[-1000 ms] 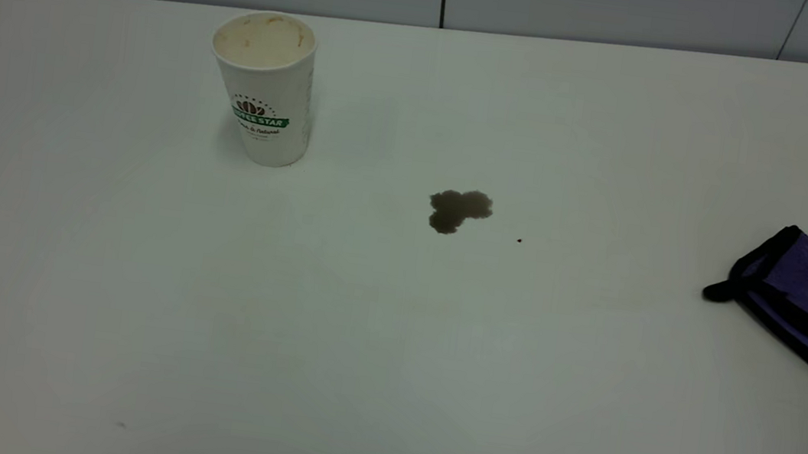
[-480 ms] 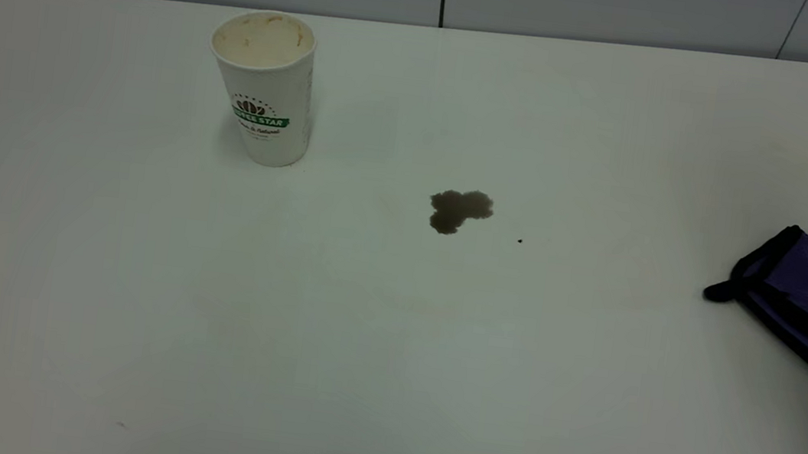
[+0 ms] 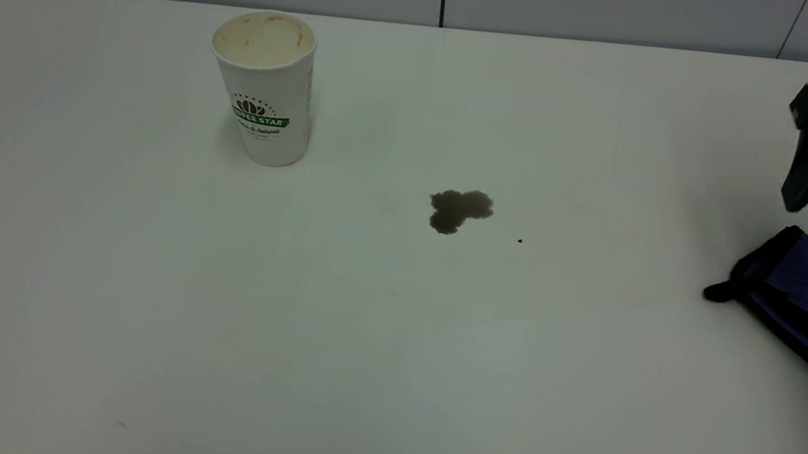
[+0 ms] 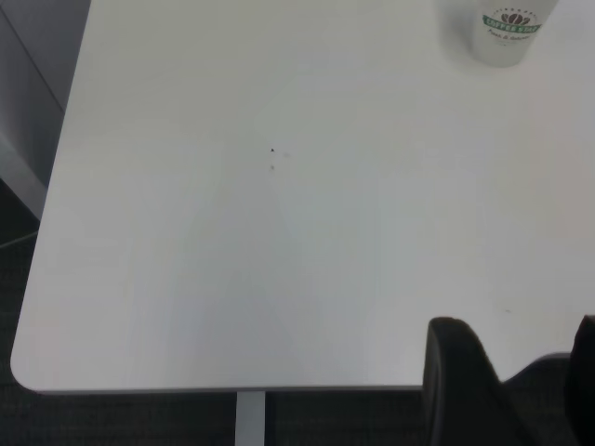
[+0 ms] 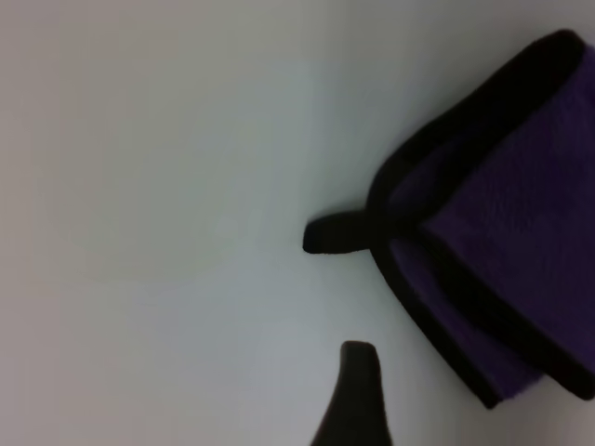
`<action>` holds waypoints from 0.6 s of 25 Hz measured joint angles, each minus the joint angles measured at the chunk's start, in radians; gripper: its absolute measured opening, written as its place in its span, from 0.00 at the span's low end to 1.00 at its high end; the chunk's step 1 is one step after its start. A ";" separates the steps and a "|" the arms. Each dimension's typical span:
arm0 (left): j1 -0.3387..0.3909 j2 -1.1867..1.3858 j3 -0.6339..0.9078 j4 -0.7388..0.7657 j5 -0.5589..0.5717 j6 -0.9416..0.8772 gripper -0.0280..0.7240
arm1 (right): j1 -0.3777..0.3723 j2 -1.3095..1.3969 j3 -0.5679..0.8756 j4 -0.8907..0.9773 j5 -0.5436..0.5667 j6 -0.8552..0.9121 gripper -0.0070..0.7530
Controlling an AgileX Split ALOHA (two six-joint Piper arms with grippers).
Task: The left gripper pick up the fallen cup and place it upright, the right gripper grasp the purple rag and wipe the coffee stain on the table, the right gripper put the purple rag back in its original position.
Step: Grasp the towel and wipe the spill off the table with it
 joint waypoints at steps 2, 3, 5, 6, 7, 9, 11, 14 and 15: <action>0.000 0.000 0.000 0.000 0.000 0.000 0.46 | 0.000 0.056 -0.031 -0.034 -0.005 0.030 0.96; 0.000 0.000 0.000 0.000 0.000 0.000 0.46 | 0.000 0.080 -0.045 -0.055 -0.005 0.044 0.96; 0.000 0.000 0.000 0.000 0.000 0.000 0.46 | -0.003 0.113 -0.063 -0.090 -0.007 0.082 0.96; 0.000 0.000 0.000 0.000 0.000 0.000 0.46 | -0.007 0.128 -0.068 -0.101 -0.007 0.098 0.96; 0.000 0.000 0.000 0.000 0.000 0.000 0.46 | -0.012 0.142 -0.072 -0.106 -0.009 0.105 0.96; 0.000 0.000 0.000 0.000 0.000 0.000 0.46 | -0.025 0.169 -0.078 -0.111 -0.012 0.112 0.96; 0.000 0.000 0.000 0.000 0.000 0.000 0.46 | -0.032 0.195 -0.078 -0.114 -0.020 0.113 0.95; 0.000 0.000 0.000 0.000 0.000 0.000 0.46 | -0.037 0.224 -0.079 -0.118 -0.044 0.114 0.92; 0.000 0.000 0.000 0.000 0.000 0.000 0.46 | -0.038 0.232 -0.079 -0.119 -0.053 0.114 0.91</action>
